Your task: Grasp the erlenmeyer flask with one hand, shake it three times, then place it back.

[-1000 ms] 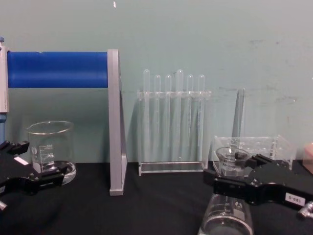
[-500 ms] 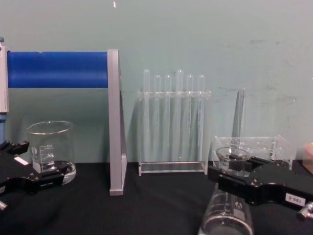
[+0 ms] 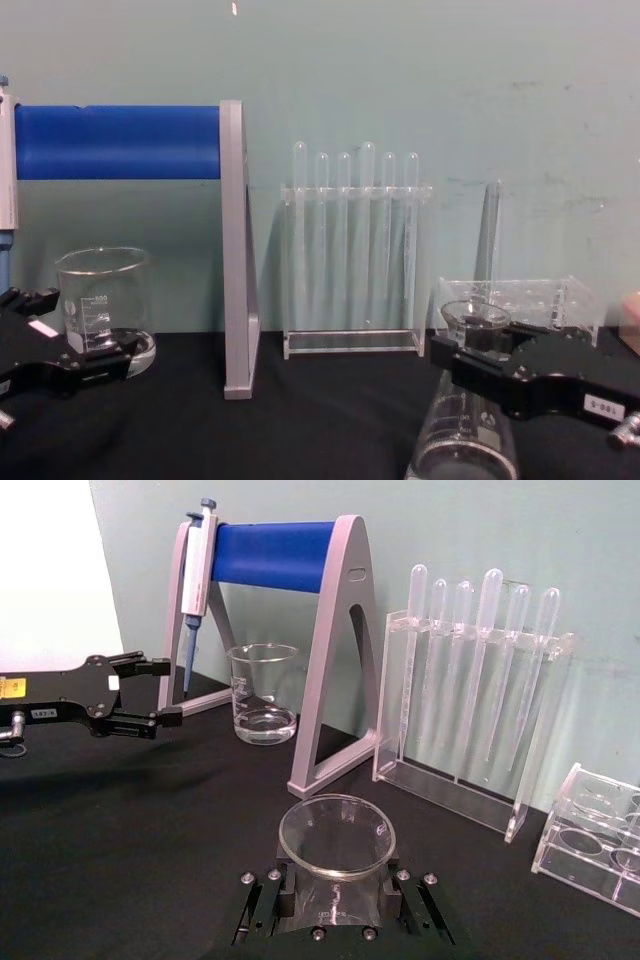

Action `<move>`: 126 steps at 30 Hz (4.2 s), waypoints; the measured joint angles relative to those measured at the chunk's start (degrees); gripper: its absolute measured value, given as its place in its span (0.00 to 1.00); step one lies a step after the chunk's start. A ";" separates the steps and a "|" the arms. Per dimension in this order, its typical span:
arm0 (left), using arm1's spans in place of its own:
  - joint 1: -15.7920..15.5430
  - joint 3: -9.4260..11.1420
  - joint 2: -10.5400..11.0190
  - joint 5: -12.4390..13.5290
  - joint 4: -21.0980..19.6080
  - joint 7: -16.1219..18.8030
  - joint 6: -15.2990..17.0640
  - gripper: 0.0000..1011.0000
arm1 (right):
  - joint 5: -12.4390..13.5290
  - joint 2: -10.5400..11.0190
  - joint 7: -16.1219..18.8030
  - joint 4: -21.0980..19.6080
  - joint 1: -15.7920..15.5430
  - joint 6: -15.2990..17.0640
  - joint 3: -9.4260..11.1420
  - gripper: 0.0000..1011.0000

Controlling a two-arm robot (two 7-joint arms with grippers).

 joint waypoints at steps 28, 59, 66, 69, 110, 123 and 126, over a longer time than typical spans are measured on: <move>0.00 0.00 0.00 0.00 0.00 0.00 0.00 0.99 | -1.08 0.36 -5.21 -11.57 -2.41 2.88 4.66 0.45; 0.00 0.00 0.00 0.00 0.00 0.00 0.00 0.99 | -1.18 -0.32 -5.04 -11.14 -2.61 3.53 4.69 0.45; 0.00 0.00 0.00 0.00 0.00 0.00 0.00 0.99 | -1.78 -0.67 -4.98 -11.19 -2.51 3.81 3.67 0.45; 0.00 0.00 0.00 0.00 0.00 0.00 0.00 0.99 | -2.07 -0.89 -4.39 -11.64 -2.55 4.01 2.62 0.45; 0.00 0.00 0.00 0.00 0.00 0.00 0.00 0.99 | -1.35 -0.31 -3.53 -12.09 -1.64 3.96 -1.29 0.45; 0.00 0.00 0.00 0.00 0.00 0.00 0.00 0.99 | -1.53 -0.60 -7.77 -9.28 -0.99 3.47 5.10 0.45; 0.00 0.00 0.00 0.00 0.00 0.00 0.00 0.99 | -1.78 -0.67 -8.47 -8.83 -0.97 3.45 6.38 0.45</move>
